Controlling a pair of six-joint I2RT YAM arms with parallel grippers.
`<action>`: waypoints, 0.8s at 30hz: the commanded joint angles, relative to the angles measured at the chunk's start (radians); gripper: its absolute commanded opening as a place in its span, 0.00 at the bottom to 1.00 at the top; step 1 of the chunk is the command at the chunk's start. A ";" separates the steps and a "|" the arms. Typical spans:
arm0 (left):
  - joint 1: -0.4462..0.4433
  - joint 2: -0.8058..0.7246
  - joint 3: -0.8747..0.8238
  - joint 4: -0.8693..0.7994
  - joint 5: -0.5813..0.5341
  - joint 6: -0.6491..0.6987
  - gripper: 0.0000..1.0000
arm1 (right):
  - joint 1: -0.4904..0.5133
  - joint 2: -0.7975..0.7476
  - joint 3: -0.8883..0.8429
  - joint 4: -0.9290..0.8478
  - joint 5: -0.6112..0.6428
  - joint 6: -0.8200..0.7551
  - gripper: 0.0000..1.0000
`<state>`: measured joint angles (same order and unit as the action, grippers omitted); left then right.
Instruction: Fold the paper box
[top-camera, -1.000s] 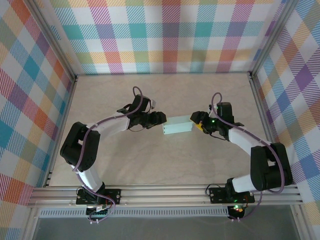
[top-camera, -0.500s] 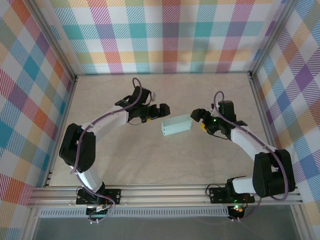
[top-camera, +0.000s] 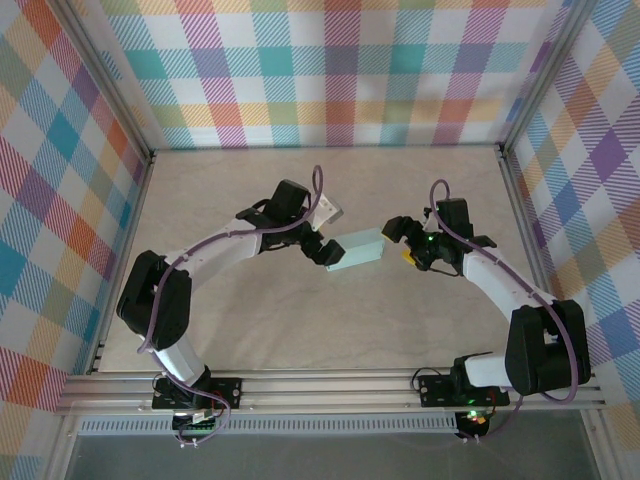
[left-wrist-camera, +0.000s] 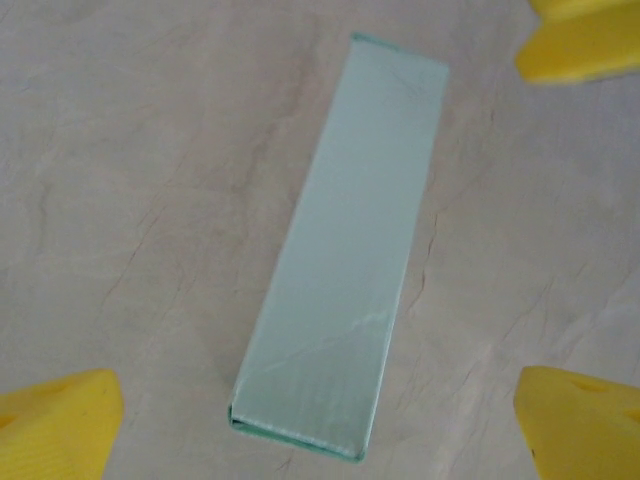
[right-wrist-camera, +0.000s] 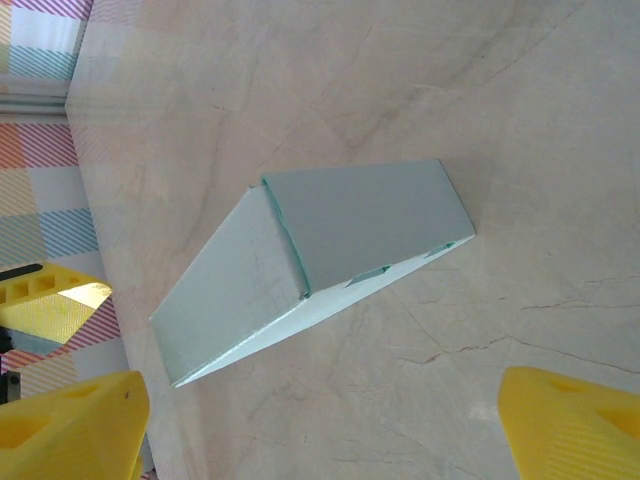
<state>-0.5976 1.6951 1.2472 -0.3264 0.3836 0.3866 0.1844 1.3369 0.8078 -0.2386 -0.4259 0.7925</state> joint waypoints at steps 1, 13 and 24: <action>-0.019 0.024 0.045 -0.095 0.016 0.254 1.00 | 0.003 -0.030 -0.007 -0.032 0.016 -0.016 0.90; -0.023 0.188 0.215 -0.257 -0.053 0.374 0.76 | 0.001 -0.031 -0.007 -0.041 0.019 -0.038 0.90; -0.029 0.118 0.141 -0.247 -0.062 0.405 0.48 | 0.000 -0.023 -0.008 -0.055 0.033 -0.056 0.89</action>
<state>-0.6140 1.8668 1.4025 -0.5461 0.3084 0.7731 0.1844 1.3285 0.8070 -0.2764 -0.3988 0.7567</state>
